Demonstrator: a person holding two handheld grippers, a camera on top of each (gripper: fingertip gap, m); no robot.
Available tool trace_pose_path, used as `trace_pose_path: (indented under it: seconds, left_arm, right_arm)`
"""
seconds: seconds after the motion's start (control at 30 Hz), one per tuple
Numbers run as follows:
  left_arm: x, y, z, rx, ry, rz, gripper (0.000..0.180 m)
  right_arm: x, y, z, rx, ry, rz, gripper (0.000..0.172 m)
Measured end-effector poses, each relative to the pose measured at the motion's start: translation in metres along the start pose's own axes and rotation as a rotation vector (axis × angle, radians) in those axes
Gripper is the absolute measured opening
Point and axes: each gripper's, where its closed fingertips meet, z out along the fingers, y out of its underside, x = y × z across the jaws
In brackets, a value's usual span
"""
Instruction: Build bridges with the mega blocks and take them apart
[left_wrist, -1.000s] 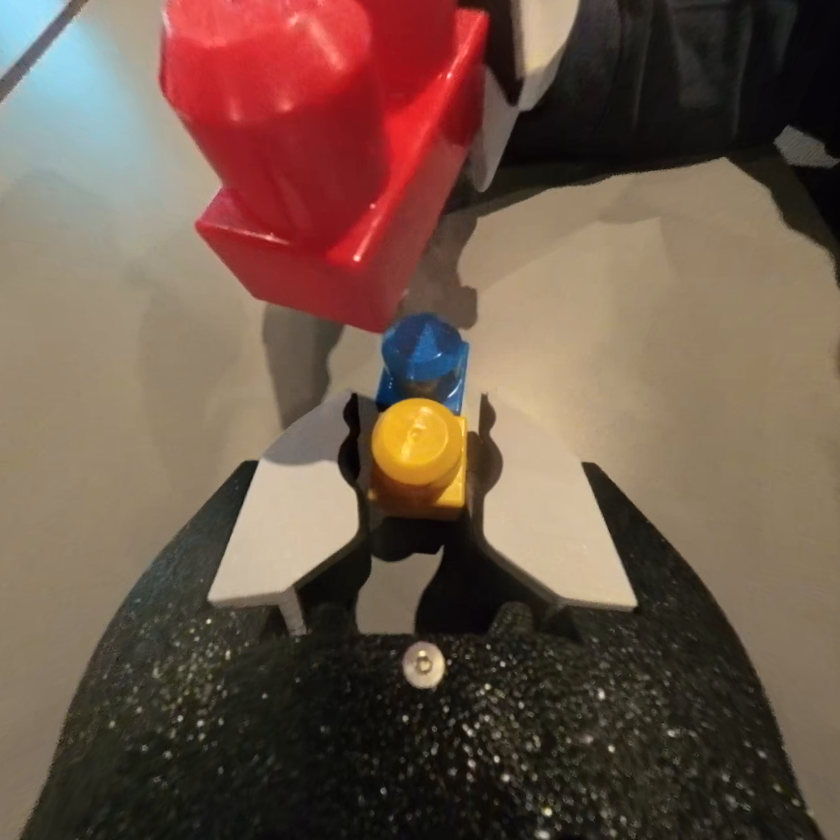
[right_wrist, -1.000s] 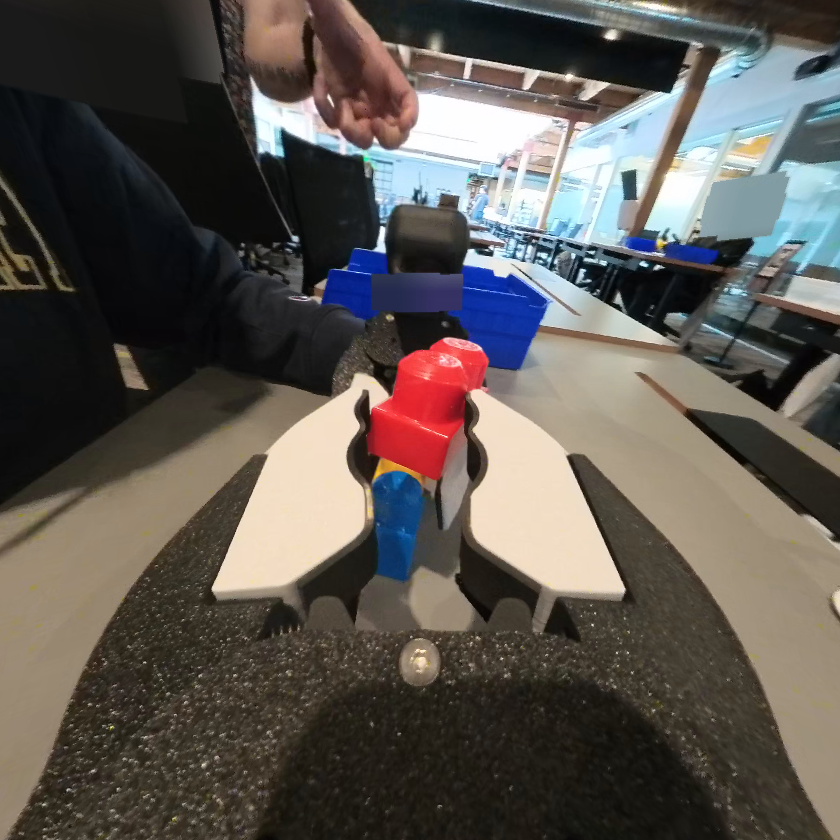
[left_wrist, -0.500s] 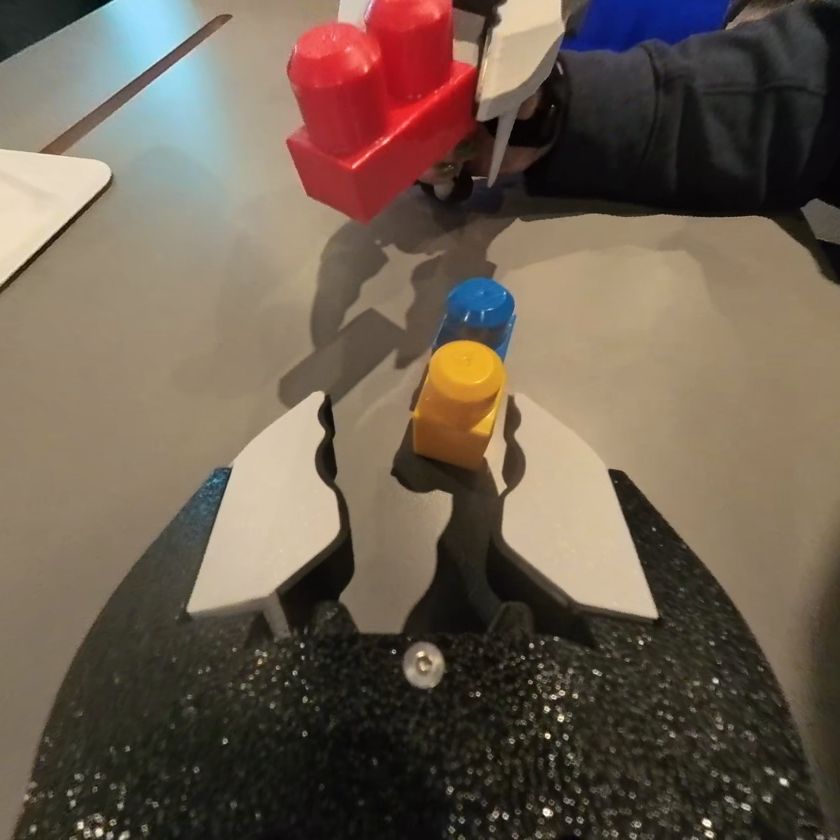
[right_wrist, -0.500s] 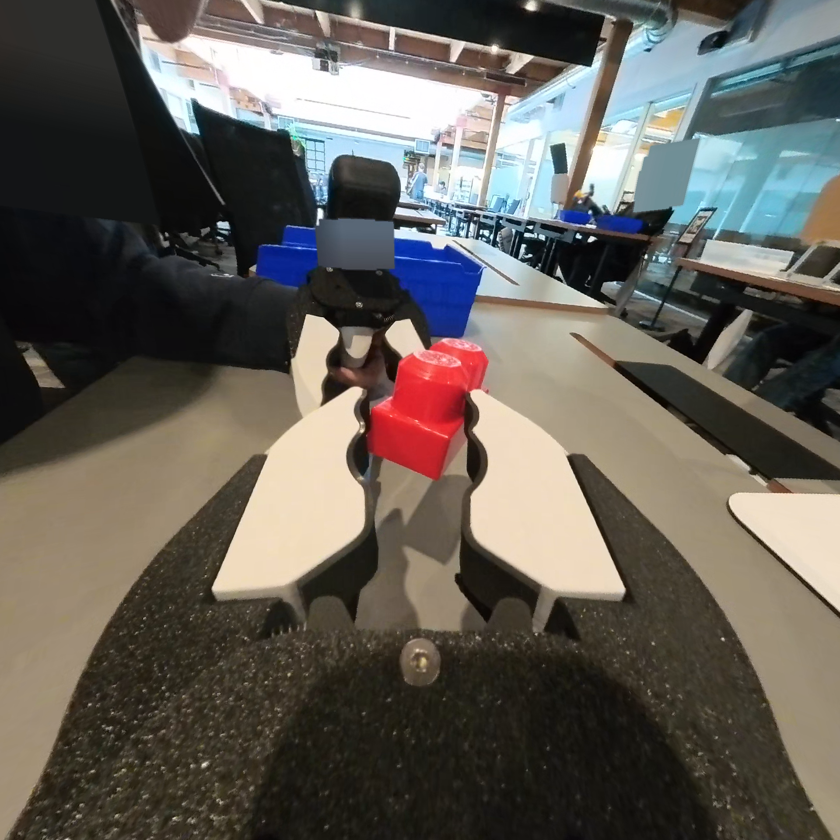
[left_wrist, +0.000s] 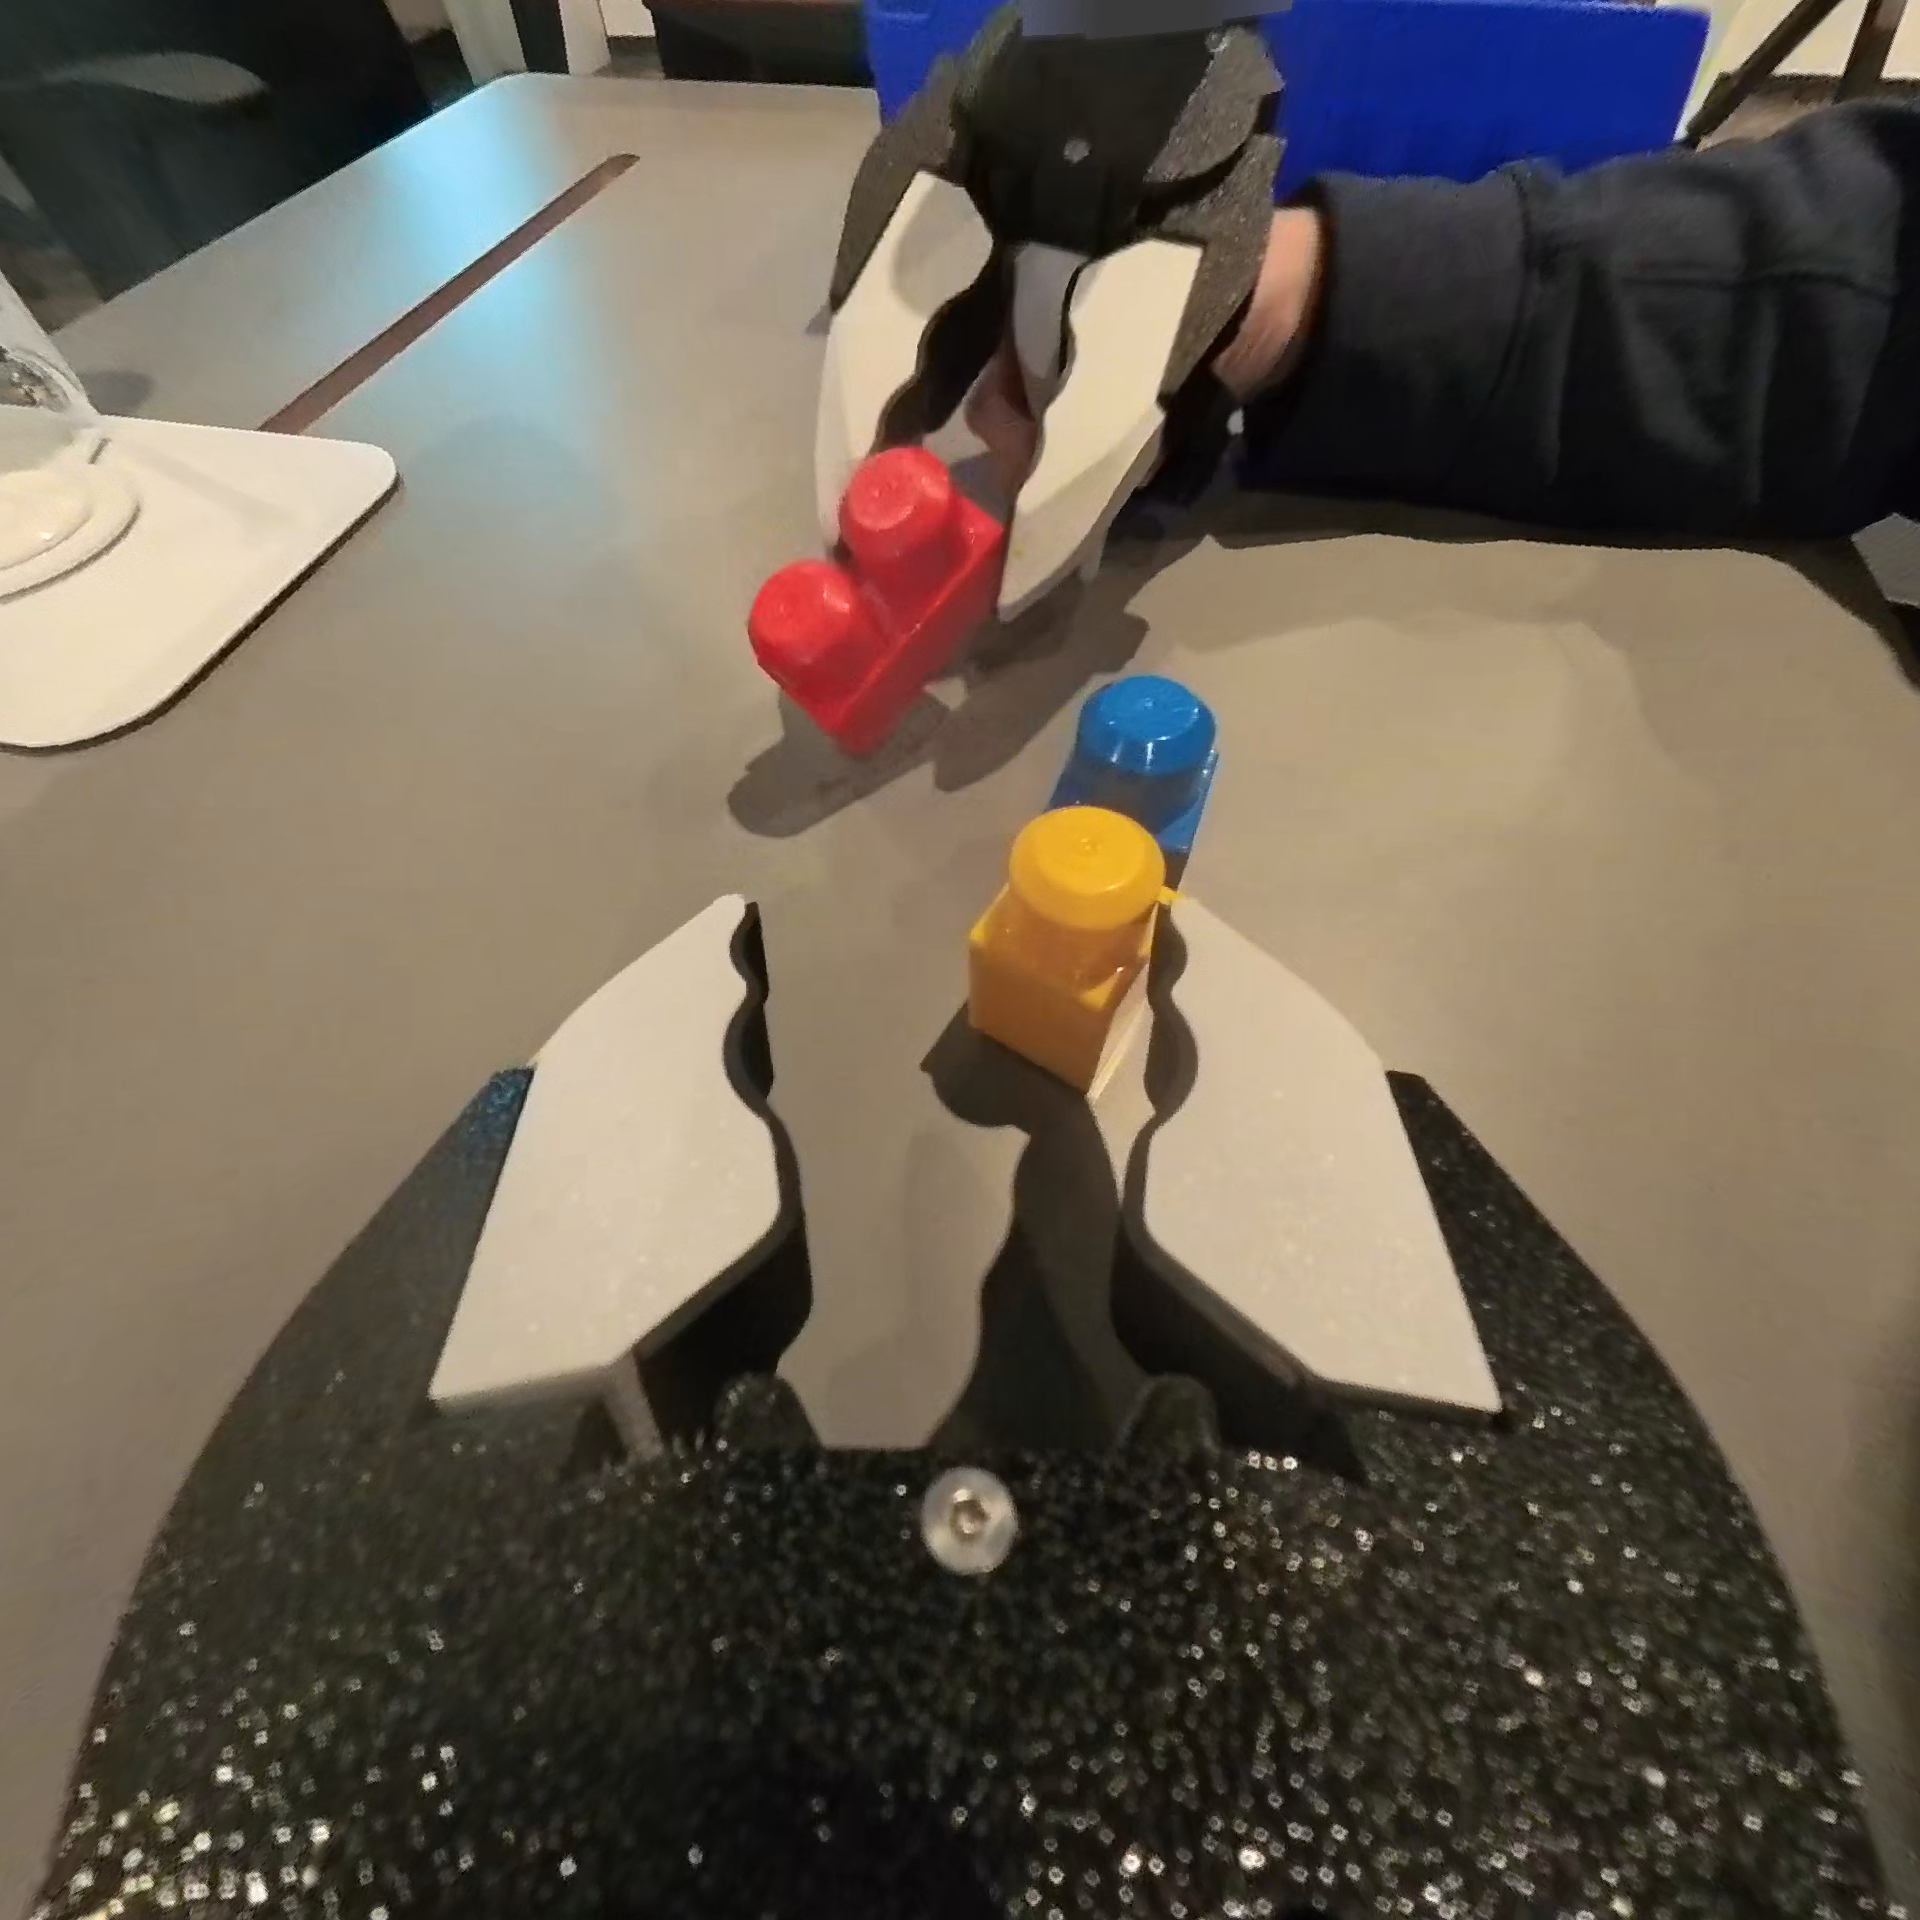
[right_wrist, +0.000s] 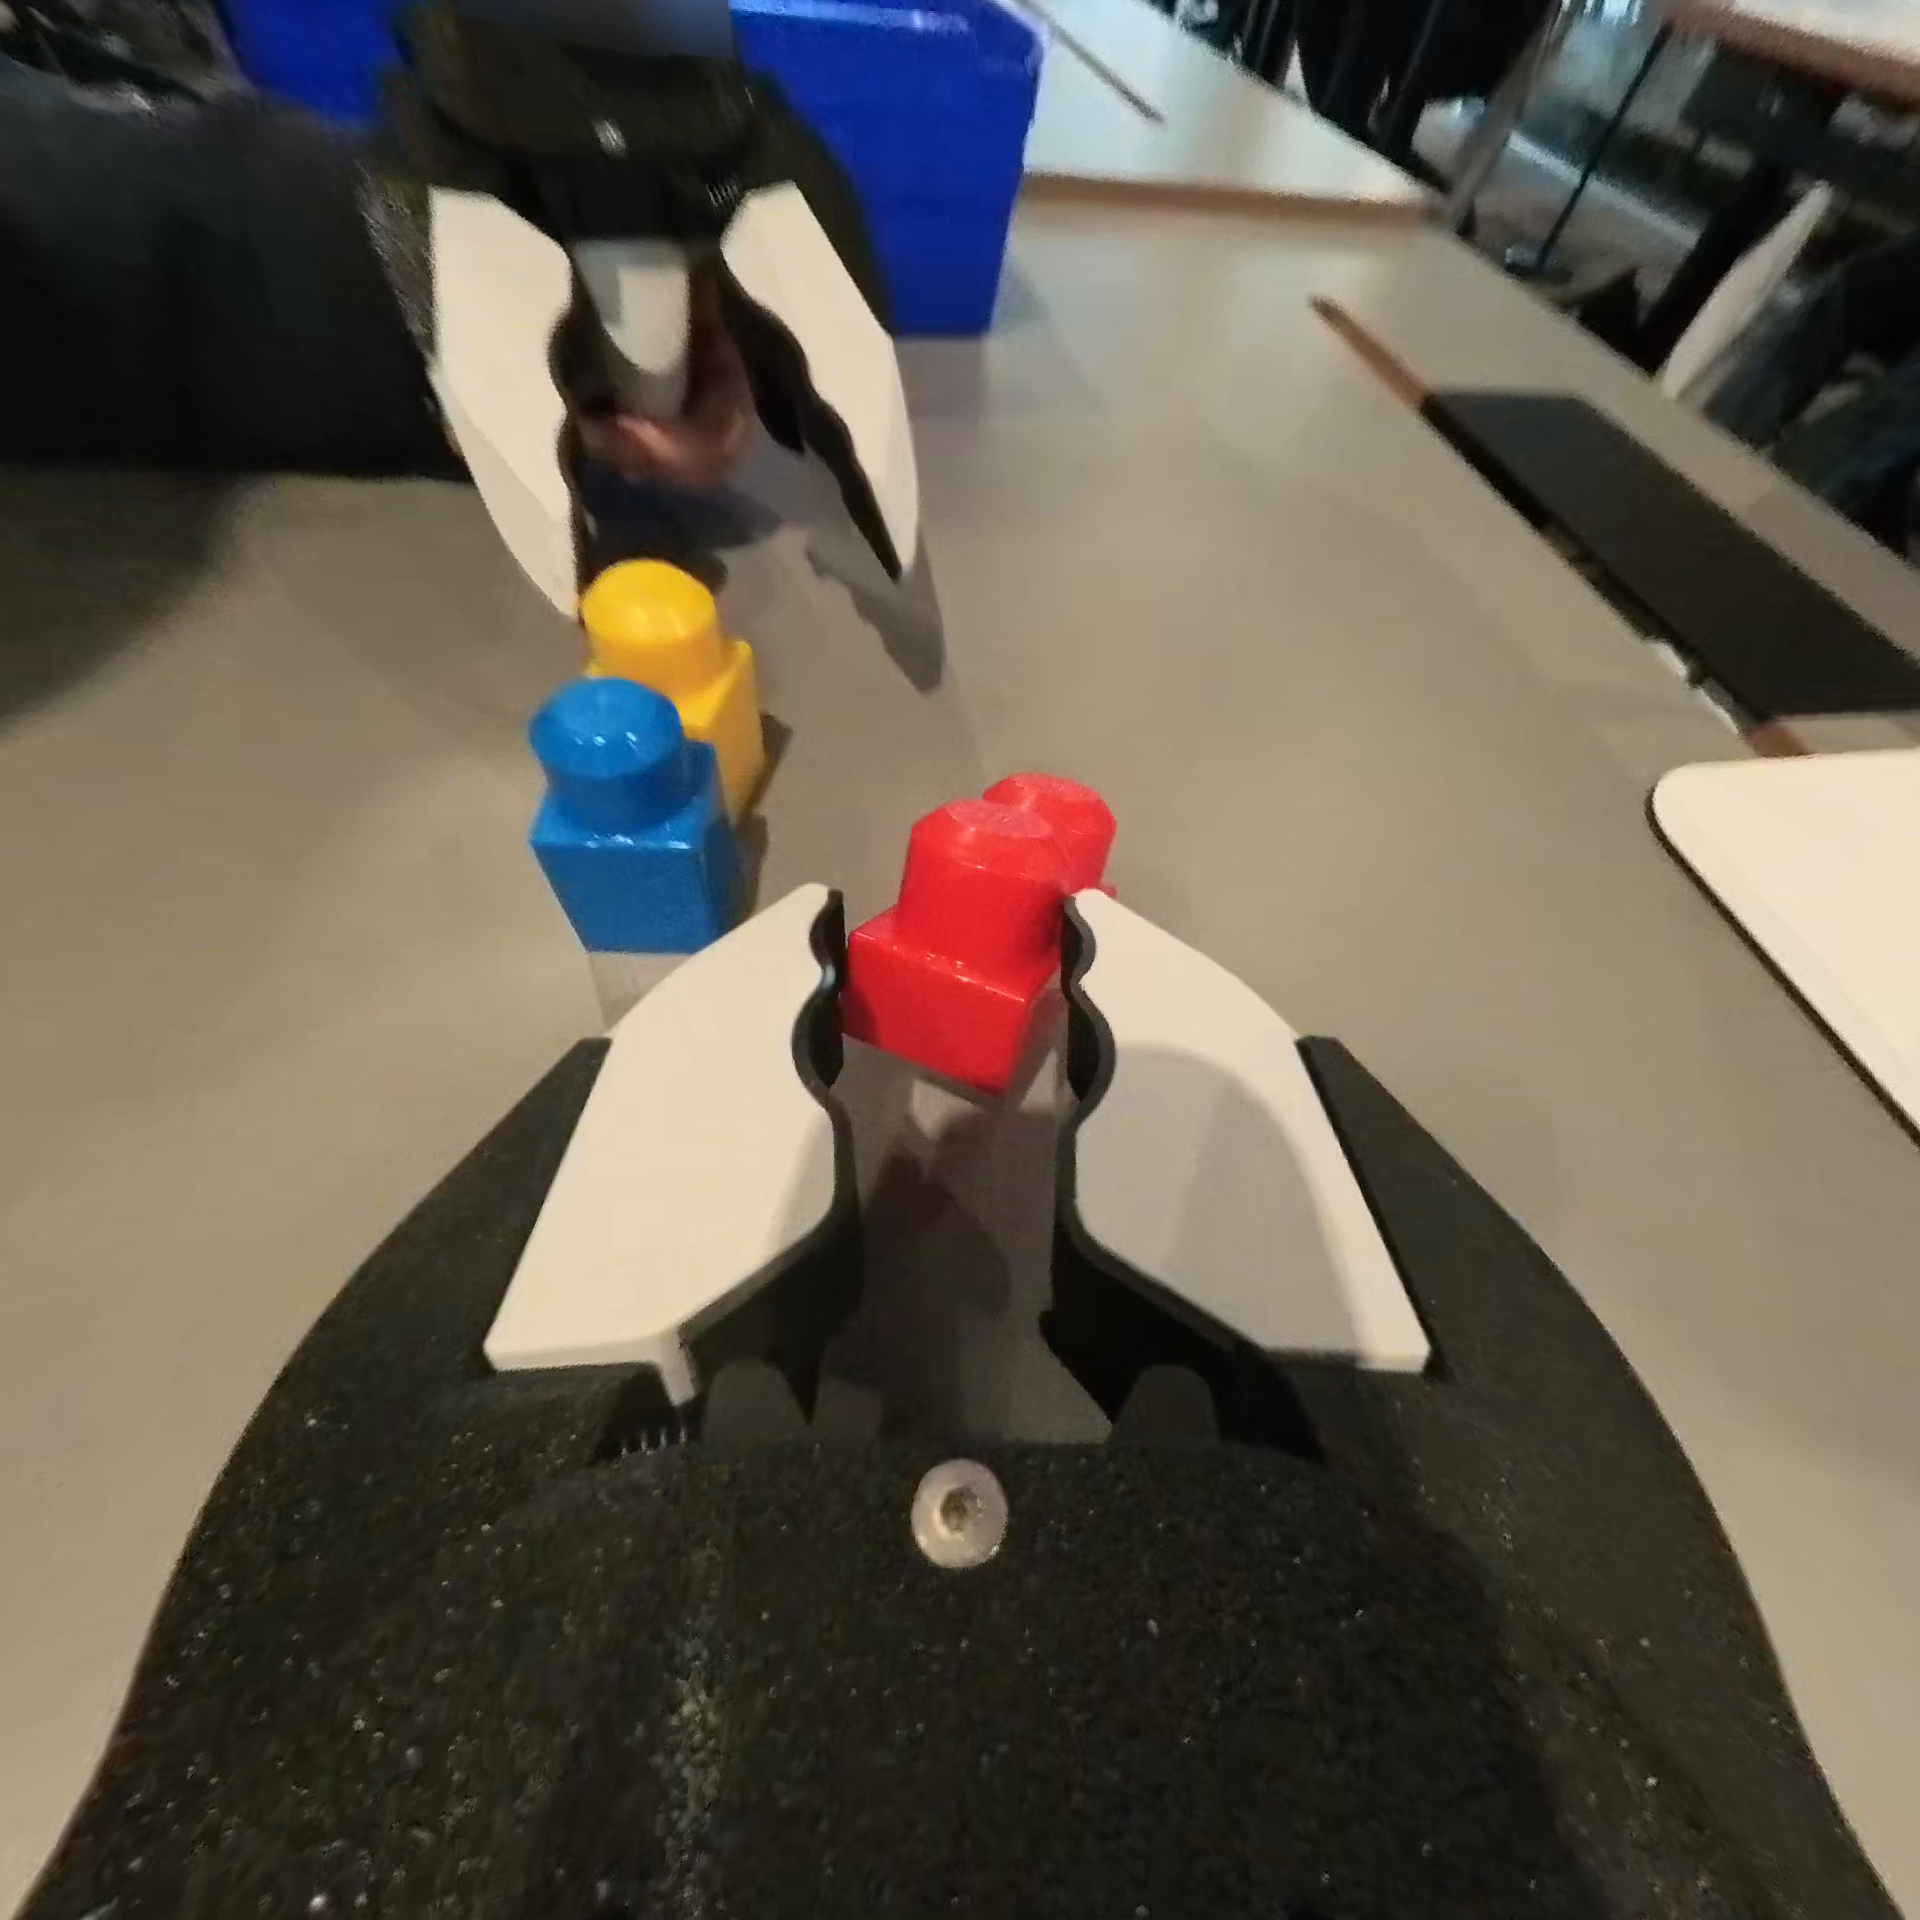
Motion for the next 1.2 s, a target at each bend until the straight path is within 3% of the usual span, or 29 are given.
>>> trace_pose_path:
  seconds: [0.1, 0.47, 0.73, 0.87, 1.0, 1.2]
  left_arm:
    - [0.0, 0.0, -0.001, -0.006, -0.003, 0.011, 0.07]
    - [0.012, 0.004, -0.002, -0.019, 0.077, 0.038, 0.069]
    - [0.017, 0.015, 0.004, -0.1, 0.09, 0.057, 0.063]
    - [0.016, 0.017, 0.002, -0.103, 0.084, 0.072, 0.061]
    - [0.018, 0.013, -0.001, -0.073, 0.095, 0.104, 0.062]
    - [0.02, 0.01, 0.006, -0.067, 0.156, 0.142, 0.069]
  right_arm:
    - [0.001, 0.011, 0.0, -0.074, 0.001, 0.021, 0.039]
    - [-0.005, 0.021, -0.019, -0.114, -0.03, 0.088, 0.04]
    - [-0.011, 0.035, -0.021, -0.17, -0.029, 0.042, 0.043]
    - [-0.003, 0.024, -0.03, -0.157, 0.052, 0.002, 0.056]
    - [-0.019, -0.011, -0.037, -0.081, 0.04, -0.053, 0.056]
    - [-0.057, -0.009, 0.005, -0.151, -0.061, -0.047, 0.063]
